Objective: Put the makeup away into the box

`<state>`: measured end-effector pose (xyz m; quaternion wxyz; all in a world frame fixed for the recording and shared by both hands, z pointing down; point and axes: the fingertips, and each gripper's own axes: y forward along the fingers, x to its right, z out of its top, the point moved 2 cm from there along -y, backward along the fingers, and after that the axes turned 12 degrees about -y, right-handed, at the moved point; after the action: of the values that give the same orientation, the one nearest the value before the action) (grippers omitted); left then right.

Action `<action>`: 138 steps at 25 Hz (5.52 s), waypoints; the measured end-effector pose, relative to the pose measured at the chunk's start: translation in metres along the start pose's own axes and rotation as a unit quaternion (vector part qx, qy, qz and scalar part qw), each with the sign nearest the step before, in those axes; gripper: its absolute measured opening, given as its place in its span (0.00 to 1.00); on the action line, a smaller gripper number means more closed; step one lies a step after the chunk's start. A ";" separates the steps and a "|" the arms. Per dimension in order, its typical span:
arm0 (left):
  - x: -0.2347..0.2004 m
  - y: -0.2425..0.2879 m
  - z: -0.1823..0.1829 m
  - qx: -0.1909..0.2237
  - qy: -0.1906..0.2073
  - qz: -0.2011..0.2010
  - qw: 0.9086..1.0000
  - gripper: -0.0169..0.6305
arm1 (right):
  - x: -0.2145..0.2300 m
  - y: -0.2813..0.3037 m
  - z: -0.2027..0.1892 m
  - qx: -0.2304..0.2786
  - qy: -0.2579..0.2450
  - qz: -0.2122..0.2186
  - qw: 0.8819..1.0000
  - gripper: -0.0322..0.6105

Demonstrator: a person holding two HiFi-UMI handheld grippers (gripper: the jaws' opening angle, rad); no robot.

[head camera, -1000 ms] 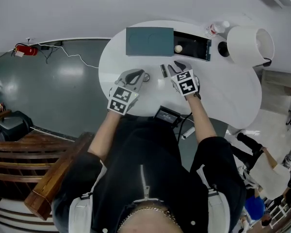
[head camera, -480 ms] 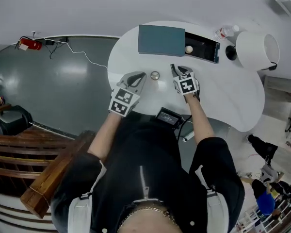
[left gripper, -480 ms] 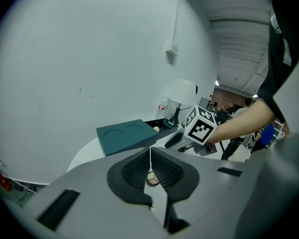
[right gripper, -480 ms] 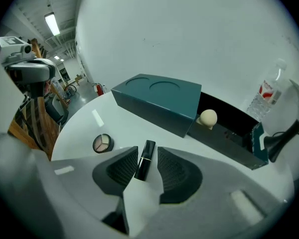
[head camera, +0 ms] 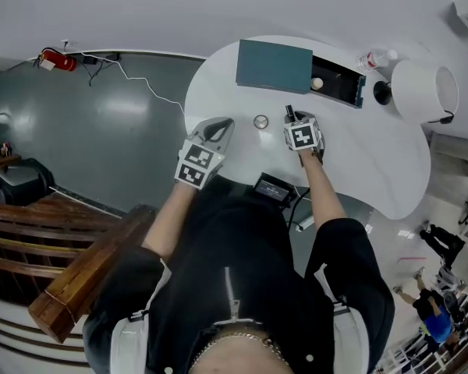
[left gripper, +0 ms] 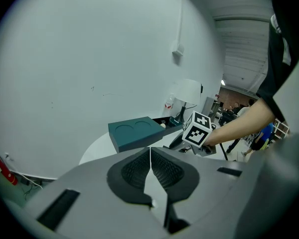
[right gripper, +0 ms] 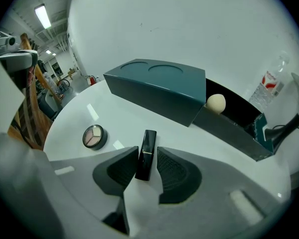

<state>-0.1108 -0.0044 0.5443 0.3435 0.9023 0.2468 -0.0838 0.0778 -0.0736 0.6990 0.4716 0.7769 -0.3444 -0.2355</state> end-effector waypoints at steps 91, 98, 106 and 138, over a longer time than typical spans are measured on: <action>0.041 0.086 0.035 -0.022 -0.064 0.093 0.993 0.05 | 0.191 0.007 0.050 0.028 -0.203 0.097 0.974 0.19; 0.038 0.079 0.028 -0.021 -0.072 0.102 0.992 0.05 | 0.193 0.016 0.041 0.010 -0.195 0.102 0.975 0.19; 0.037 0.072 0.023 -0.021 -0.071 0.100 0.992 0.05 | 0.199 0.012 0.041 0.021 -0.163 0.085 0.983 0.23; 0.011 0.011 0.009 0.031 -0.029 0.025 0.999 0.05 | 0.062 -0.097 0.086 0.133 -0.172 0.007 0.976 0.23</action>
<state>-0.0957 -0.0133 0.5405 0.3247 0.9155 0.2113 -0.1085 0.0893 -0.1388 0.5717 0.2991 0.7781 -0.4544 -0.3142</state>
